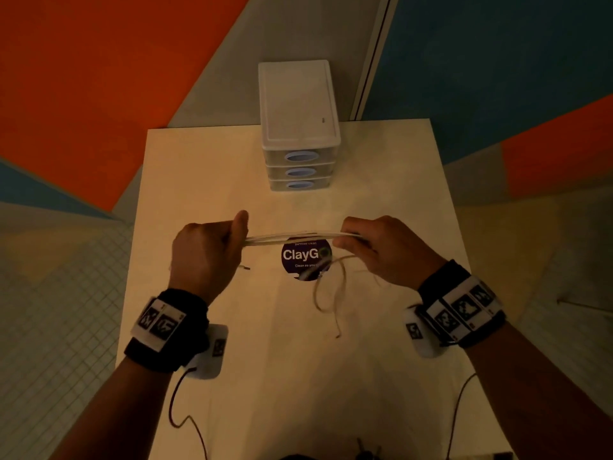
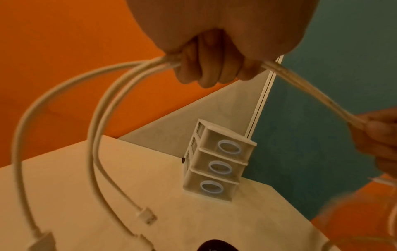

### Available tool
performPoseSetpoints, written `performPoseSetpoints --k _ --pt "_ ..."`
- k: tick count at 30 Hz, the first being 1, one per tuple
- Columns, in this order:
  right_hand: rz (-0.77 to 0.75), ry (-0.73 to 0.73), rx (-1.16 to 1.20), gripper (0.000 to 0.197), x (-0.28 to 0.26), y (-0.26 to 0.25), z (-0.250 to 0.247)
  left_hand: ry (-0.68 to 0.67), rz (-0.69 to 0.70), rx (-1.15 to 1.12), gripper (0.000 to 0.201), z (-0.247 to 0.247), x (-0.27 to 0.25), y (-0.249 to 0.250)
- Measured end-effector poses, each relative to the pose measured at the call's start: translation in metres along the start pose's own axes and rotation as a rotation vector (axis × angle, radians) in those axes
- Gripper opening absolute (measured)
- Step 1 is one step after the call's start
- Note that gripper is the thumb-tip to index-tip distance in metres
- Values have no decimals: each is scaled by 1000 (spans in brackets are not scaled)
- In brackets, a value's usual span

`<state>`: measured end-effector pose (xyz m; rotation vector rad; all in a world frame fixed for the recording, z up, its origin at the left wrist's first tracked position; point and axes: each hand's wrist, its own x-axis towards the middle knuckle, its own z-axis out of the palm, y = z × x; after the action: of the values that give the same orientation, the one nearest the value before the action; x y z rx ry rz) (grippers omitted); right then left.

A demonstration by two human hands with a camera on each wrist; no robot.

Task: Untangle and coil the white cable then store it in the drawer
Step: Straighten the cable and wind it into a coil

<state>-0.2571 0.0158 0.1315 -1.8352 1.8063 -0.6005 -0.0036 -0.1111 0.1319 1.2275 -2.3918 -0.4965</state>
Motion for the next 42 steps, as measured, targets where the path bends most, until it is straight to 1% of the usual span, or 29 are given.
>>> performPoseSetpoints --k 2,3,5,6,8,9,11,13,14,17,19,21,23,24,25,26,27,30,32,34,35,37,39,42 --pt "-4 2 -18 37 3 -1 3 -108 -23 -32 61 2 -2 11" --pt "-14 -10 -20 34 4 -5 5 -171 -11 -61 61 4 -3 23" --pt "-51 -32 -4 26 8 -18 12 -252 48 -160 55 13 -6 49" --pt "-66 -31 12 28 10 -24 15 -265 77 -204 53 18 -6 60" --pt "-85 -29 60 34 12 -32 16 -244 97 -233 54 25 -4 72" --pt "-97 -29 75 33 12 -32 15 -216 104 -211 56 25 -2 71" --pt "-88 -22 89 30 6 -24 9 -129 109 -143 59 17 3 57" --pt "-23 -8 83 29 -4 -7 1 -35 83 -77 58 5 6 33" --pt "9 -8 67 28 -9 1 -2 -17 61 -51 57 -1 7 22" --pt "31 -11 32 22 -17 12 -4 -85 -4 -51 63 -6 5 6" --pt "25 1 30 21 -15 10 -2 -138 -21 -97 66 -4 4 15" --pt "-5 -21 10 21 -11 2 3 -207 2 -127 63 -2 4 33" --pt "-62 -30 2 18 -5 -10 11 -287 63 -154 57 6 3 59" --pt "-85 -23 4 21 -2 -15 15 -320 97 -159 55 11 2 72" --pt "-98 -14 14 27 1 -19 17 -333 120 -161 54 17 2 81" --pt "-107 -14 29 33 3 -21 18 -327 121 -166 54 21 2 86" --pt "-112 -23 45 35 4 -21 18 -307 110 -165 54 23 4 86" --pt "-82 -2 38 34 -1 -8 11 -200 74 -132 58 18 8 68" --pt "-20 6 -1 36 -4 3 7 -141 52 -99 61 11 11 57" --pt "41 1 -76 34 -10 15 1 -68 53 -97 61 -2 12 45" --pt "103 7 -87 35 -15 24 -3 -16 52 -108 59 -12 14 37" --pt "232 35 -22 40 -27 41 -10 63 20 -103 57 -33 17 20" --pt "270 61 22 45 -37 52 -12 75 -29 -98 57 -44 18 8" --pt "266 85 40 47 -41 58 -5 53 -25 -74 57 -40 16 7"
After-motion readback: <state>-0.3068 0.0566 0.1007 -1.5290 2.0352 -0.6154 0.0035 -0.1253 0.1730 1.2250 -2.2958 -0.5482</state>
